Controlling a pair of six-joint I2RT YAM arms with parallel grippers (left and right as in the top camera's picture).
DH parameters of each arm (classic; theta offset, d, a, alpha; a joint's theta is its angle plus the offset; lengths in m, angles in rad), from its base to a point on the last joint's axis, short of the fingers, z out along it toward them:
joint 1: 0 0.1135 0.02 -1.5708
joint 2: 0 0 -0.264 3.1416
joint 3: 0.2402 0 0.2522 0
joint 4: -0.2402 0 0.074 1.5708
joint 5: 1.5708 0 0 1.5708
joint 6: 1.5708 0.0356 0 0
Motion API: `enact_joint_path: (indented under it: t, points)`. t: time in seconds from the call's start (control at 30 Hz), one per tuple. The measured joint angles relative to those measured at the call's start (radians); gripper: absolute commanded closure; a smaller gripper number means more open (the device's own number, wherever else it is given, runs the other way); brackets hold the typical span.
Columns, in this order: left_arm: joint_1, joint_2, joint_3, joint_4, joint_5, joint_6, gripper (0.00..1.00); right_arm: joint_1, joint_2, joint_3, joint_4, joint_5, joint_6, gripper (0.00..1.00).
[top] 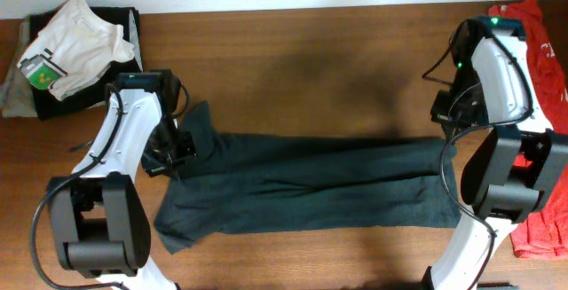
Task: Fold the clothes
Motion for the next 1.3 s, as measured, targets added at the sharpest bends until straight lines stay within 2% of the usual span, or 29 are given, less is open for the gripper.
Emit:
enact_joint_path:
  t: [0.2,0.43,0.5,0.57,0.6,0.63,0.67,0.7,0.73,0.77,1.03,1.17,1.23,1.3]
  points:
    - [-0.003,0.0,-0.108,0.064,0.035,-0.013,1.0,0.0,-0.008,-0.1,0.041,0.027,0.02,0.96]
    - [-0.003,0.0,-0.151,0.095,0.04,-0.047,0.99,0.0,-0.012,-0.122,0.045,0.03,0.022,0.93]
    - [-0.003,-0.001,-0.19,0.119,0.04,-0.053,0.98,0.0,-0.016,-0.16,0.045,0.03,0.022,0.87]
    - [-0.003,-0.001,-0.218,0.129,0.04,-0.056,0.98,0.0,-0.019,-0.215,0.045,0.034,0.025,0.85]
    - [-0.003,-0.001,-0.224,0.13,0.04,-0.056,0.96,0.0,-0.021,-0.245,0.047,0.037,0.023,0.8]
    - [-0.003,-0.001,-0.226,0.13,0.045,-0.057,0.94,-0.001,-0.021,-0.277,0.051,0.041,0.024,0.61]
    - [-0.003,-0.001,-0.229,0.132,0.054,-0.058,0.89,-0.001,-0.021,-0.302,0.061,0.047,0.024,0.44]
    - [-0.003,-0.001,-0.231,0.134,0.063,-0.06,0.74,-0.001,-0.021,-0.329,0.076,0.051,0.026,0.06]
    - [-0.003,-0.001,-0.233,0.135,0.071,-0.063,0.37,-0.001,-0.021,-0.336,0.079,0.054,0.028,0.01]
    - [-0.003,-0.001,-0.235,0.134,0.076,-0.061,0.0,-0.001,-0.021,-0.338,0.08,0.056,0.029,0.01]
    - [-0.005,-0.001,-0.235,0.159,0.088,-0.037,0.01,-0.002,-0.021,-0.337,0.137,0.063,0.024,0.01]
    - [-0.005,-0.034,-0.171,0.166,0.088,-0.037,0.01,-0.016,-0.021,-0.286,0.152,0.056,0.023,0.01]
    - [-0.005,-0.091,-0.132,0.205,0.088,-0.037,0.2,-0.029,-0.021,-0.249,0.181,0.046,0.022,0.01]
    - [-0.005,-0.155,-0.108,0.271,0.088,-0.023,0.3,-0.037,-0.021,-0.234,0.216,0.032,0.021,0.01]
